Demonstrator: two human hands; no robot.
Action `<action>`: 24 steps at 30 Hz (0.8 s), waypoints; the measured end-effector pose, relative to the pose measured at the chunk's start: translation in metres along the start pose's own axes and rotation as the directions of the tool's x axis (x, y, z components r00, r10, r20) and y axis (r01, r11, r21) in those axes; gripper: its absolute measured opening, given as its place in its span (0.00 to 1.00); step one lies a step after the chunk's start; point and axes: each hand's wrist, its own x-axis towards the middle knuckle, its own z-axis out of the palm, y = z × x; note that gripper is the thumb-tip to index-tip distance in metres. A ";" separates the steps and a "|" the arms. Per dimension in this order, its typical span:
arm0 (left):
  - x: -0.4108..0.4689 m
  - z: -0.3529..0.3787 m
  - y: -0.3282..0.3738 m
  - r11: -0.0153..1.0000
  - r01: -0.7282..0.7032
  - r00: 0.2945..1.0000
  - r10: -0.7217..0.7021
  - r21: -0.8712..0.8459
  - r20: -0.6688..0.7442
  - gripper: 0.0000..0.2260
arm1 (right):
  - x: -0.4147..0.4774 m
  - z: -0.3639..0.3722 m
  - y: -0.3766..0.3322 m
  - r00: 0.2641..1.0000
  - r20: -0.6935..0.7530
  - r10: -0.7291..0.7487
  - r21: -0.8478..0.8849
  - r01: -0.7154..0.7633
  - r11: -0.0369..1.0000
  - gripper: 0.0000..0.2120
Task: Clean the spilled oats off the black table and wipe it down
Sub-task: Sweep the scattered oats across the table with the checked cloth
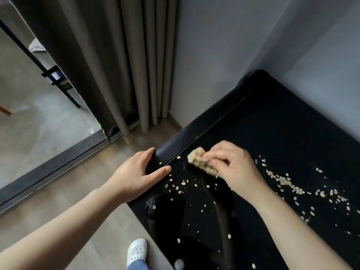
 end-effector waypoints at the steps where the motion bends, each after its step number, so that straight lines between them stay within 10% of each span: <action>1: -0.002 0.001 0.000 1.000 -0.001 1.000 0.001 -0.001 -0.010 0.47 | 0.011 0.000 -0.003 0.997 -0.065 -0.037 -0.026 0.035 0.999 0.09; 9: -0.019 0.002 -0.008 0.999 0.047 0.998 -0.046 0.024 -0.037 0.40 | 0.070 0.047 0.009 0.975 -0.214 -0.061 -0.101 0.040 0.994 0.08; 17: -0.023 -0.003 -0.017 0.997 0.079 0.996 -0.079 0.016 -0.029 0.36 | -0.014 0.045 -0.005 0.991 0.131 -0.028 -0.045 0.034 0.998 0.11; 24: -0.034 -0.001 -0.027 0.993 0.100 0.992 -0.104 -0.067 -0.065 0.34 | 0.040 0.042 -0.020 0.985 -0.138 -0.102 -0.007 0.102 0.995 0.07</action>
